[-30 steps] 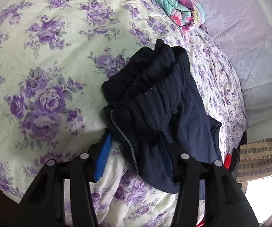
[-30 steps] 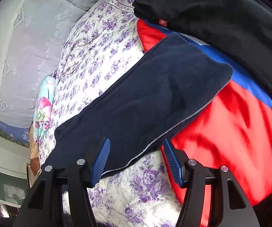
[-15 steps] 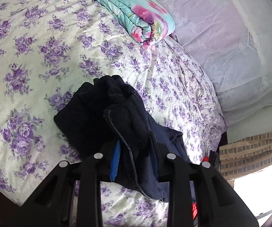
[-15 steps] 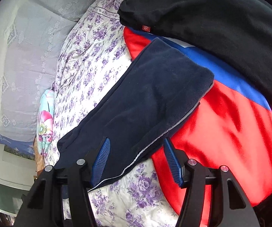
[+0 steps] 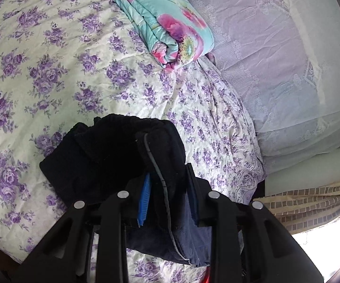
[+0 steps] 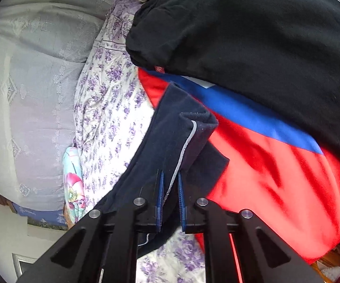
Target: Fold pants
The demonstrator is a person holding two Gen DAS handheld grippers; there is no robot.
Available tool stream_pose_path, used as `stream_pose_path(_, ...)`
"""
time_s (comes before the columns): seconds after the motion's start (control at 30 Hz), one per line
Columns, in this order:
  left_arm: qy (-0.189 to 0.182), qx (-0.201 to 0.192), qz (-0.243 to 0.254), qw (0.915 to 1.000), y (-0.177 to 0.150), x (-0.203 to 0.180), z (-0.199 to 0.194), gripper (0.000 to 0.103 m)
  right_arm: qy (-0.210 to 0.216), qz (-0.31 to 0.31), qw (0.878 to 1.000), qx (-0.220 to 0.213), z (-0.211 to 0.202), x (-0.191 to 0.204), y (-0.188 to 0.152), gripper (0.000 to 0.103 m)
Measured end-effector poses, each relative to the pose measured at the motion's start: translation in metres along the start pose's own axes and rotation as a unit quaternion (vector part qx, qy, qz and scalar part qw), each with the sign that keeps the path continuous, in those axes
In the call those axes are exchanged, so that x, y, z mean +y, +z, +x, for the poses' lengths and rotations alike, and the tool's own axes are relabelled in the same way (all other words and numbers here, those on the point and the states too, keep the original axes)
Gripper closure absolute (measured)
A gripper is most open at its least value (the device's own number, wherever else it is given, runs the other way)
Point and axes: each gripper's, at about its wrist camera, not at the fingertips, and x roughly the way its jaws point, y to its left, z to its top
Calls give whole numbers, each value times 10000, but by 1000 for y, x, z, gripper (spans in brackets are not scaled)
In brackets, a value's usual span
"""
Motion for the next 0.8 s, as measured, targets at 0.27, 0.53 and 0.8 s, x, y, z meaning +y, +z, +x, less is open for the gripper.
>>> stream_pose_path(0.27, 62, -209, 344, 9992, 61, -25, 32, 97, 568, -250, 9980, 79, 37, 75, 68, 92)
stream_pose_path(0.53, 802, 402, -52, 9960, 23, 10, 40, 44, 275, -372, 9983, 351, 61, 96, 80, 92)
stream_pose_path(0.8, 1214, 749, 923, 9855, 73, -50, 128, 36, 249, -414, 9979, 435, 71, 105, 89, 92)
